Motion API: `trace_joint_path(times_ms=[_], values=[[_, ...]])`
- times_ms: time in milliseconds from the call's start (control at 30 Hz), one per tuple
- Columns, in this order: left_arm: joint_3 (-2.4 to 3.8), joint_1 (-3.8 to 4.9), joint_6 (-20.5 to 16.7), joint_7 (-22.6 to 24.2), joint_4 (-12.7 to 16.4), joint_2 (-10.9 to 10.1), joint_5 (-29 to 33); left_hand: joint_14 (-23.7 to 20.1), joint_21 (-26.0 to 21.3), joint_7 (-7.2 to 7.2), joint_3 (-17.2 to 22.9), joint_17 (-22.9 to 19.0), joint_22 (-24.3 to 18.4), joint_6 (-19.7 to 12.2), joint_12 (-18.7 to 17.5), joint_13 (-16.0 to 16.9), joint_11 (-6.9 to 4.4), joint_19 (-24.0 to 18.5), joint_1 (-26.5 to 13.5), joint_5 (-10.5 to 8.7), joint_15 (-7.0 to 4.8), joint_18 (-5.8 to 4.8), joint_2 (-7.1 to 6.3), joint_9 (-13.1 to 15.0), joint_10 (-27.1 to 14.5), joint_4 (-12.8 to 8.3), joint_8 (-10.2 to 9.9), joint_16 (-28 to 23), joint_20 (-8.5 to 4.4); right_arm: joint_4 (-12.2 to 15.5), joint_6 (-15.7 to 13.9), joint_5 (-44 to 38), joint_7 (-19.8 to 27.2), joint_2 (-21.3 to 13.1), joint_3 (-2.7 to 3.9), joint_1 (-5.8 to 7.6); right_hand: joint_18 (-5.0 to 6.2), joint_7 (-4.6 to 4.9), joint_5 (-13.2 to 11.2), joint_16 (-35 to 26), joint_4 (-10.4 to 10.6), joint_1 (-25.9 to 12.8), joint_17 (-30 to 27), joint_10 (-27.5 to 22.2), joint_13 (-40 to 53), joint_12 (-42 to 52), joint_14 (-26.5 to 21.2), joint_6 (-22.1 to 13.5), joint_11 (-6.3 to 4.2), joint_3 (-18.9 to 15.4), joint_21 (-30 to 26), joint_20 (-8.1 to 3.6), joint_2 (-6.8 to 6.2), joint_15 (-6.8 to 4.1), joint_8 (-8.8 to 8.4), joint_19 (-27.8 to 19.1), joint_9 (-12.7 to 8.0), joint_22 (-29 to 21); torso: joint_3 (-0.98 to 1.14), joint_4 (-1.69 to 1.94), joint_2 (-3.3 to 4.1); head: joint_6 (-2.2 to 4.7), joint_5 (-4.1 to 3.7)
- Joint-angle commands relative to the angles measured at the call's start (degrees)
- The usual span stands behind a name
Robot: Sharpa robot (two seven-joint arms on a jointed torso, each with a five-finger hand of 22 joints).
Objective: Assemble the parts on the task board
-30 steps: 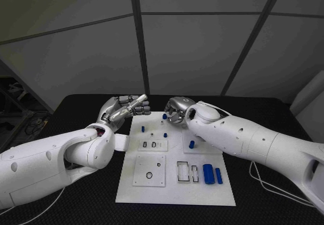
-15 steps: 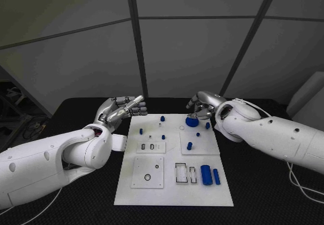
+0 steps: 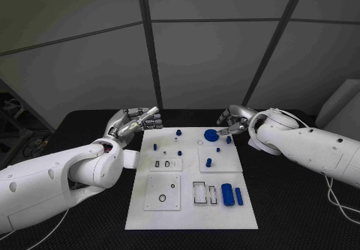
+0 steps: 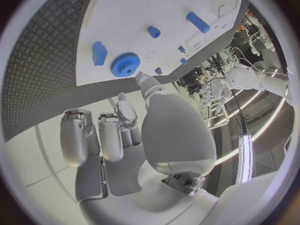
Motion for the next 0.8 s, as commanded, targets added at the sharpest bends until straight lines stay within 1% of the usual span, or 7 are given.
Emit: trace_joint_path(times_ms=[33, 100, 233, 400, 533, 700, 800], values=[[0.05, 0.08, 1.0, 0.0, 0.0, 0.1, -0.2, -0.1, -0.2, 0.11, 0.0, 0.1, -0.1, 0.5, -0.2, 0.1, -0.15, -0.1, -0.2, -0.23, 0.24, 0.32, 0.56, 0.0, 0.4, -0.3, -0.2, -0.3, 0.27, -1.2, 3.5, 0.1, -0.6, 1.3, 0.04, 0.12, -0.38, 0.13, 0.1, 0.3, 0.3, 0.8, 8.8, -0.1, 0.3, 0.5, 4.6, -0.9, 0.26, -0.7, 0.2, 0.17, 0.18, 0.52, 0.18, 0.4, 0.0, 7.3, 0.02, 0.02, 0.04, -0.13, -0.05], [0.05, 0.07, 1.0, 0.0, 0.0, 0.2, -0.2, -0.1, -0.2, 0.11, 0.0, 0.1, -0.1, 0.5, -0.2, 0.1, -0.15, -0.1, -0.2, -0.23, 0.24, 0.32, 0.56, 0.0, 0.4, -0.3, -0.2, -0.3, 0.27, -2.2, 3.3, -0.3, -0.7, 2.3, 0.03, 0.11, -0.38, 0.17, 0.1, 0.4, 0.4, 0.8, 8.9, 0.0, 0.4, 0.7, 4.6, -1.1, 0.30, -0.8, 0.2, 0.21, 0.27, 0.56, 0.20, 0.4, 0.0, 7.3, 0.01, -0.03, -0.02, -0.17, -0.05], [0.05, 0.07, 1.1, 0.0, -0.1, 0.3, -0.2, -0.1, -0.2, 0.11, 0.0, 0.1, -0.1, 0.5, -0.2, 0.1, -0.15, -0.1, -0.2, -0.23, 0.24, 0.32, 0.56, 0.0, 0.4, -0.3, -0.2, -0.3, 0.27, -3.7, 2.8, -0.8, -0.9, 3.7, 0.03, 0.11, -0.39, 0.22, 0.1, 0.4, 0.5, 0.9, 9.0, -0.1, 0.5, 0.8, 4.6, -1.4, 0.36, -0.8, 0.2, 0.26, 0.42, 0.61, 0.24, 0.4, 0.0, 7.3, -0.05, 0.10, 0.08, -0.28, -0.16], [0.05, 0.07, 1.1, 0.0, -0.1, 0.3, -0.2, -0.1, -0.2, 0.11, 0.0, 0.1, -0.1, 0.5, -0.2, 0.1, -0.15, -0.1, -0.2, -0.23, 0.24, 0.32, 0.56, 0.0, 0.4, -0.3, -0.2, -0.3, 0.27, -4.9, 2.8, -1.0, -0.9, 4.8, 0.02, 0.10, -0.40, 0.25, 0.1, 0.5, 0.6, 1.0, 9.1, -0.1, 0.7, 0.9, 4.6, -1.6, 0.39, -0.9, 0.3, 0.30, 0.54, 0.65, 0.27, 0.4, 0.0, 7.4, 0.01, 0.13, 0.01, -0.53, -0.24], [0.05, 0.07, 1.1, 0.0, -0.1, 0.4, -0.2, -0.1, -0.2, 0.11, 0.0, 0.1, -0.1, 0.5, -0.2, 0.1, -0.15, -0.1, -0.2, -0.23, 0.24, 0.32, 0.56, 0.0, 0.4, -0.3, -0.2, -0.3, 0.27, -5.4, 3.3, -1.3, -1.0, 5.3, 0.02, 0.10, -0.41, 0.26, 0.0, 0.5, 0.6, 1.1, 9.2, 0.0, 0.8, 1.0, 4.6, -1.6, 0.40, -0.9, 0.3, 0.32, 0.62, 0.66, 0.33, 0.4, 0.0, 7.4, -0.02, 0.05, 0.01, -0.70, -0.16], [0.05, 0.07, 1.1, 0.0, -0.2, 0.5, -0.2, -0.1, -0.2, 0.11, 0.0, 0.1, -0.1, 0.5, -0.2, 0.1, -0.15, -0.1, -0.2, -0.23, 0.24, 0.32, 0.56, 0.0, 0.4, -0.3, -0.2, -0.3, 0.27, -5.9, 4.4, -1.7, -1.1, 5.8, 0.01, 0.10, -0.42, 0.26, 0.0, 0.5, 0.6, 1.2, 9.3, 0.0, 0.9, 1.1, 4.6, -1.6, 0.40, -0.8, 0.3, 0.33, 0.67, 0.67, 0.39, 0.5, 0.0, 7.5, 0.01, -0.05, -0.03, -0.92, -0.13], [0.05, 0.07, 1.1, 0.0, -0.2, 0.5, -0.2, -0.1, -0.2, 0.11, 0.0, 0.1, -0.1, 0.5, -0.2, 0.1, -0.15, -0.1, -0.2, -0.23, 0.24, 0.32, 0.56, 0.0, 0.4, -0.3, -0.2, -0.3, 0.27, -6.3, 4.9, -1.9, -1.1, 6.0, 0.00, 0.09, -0.41, 0.26, -0.1, 0.6, 0.6, 1.3, 9.3, 0.0, 1.0, 1.1, 4.6, -1.6, 0.40, -0.8, 0.3, 0.36, 0.75, 0.69, 0.48, 0.4, 0.0, 7.5, 0.03, -0.02, -0.04, -0.99, -0.15]])
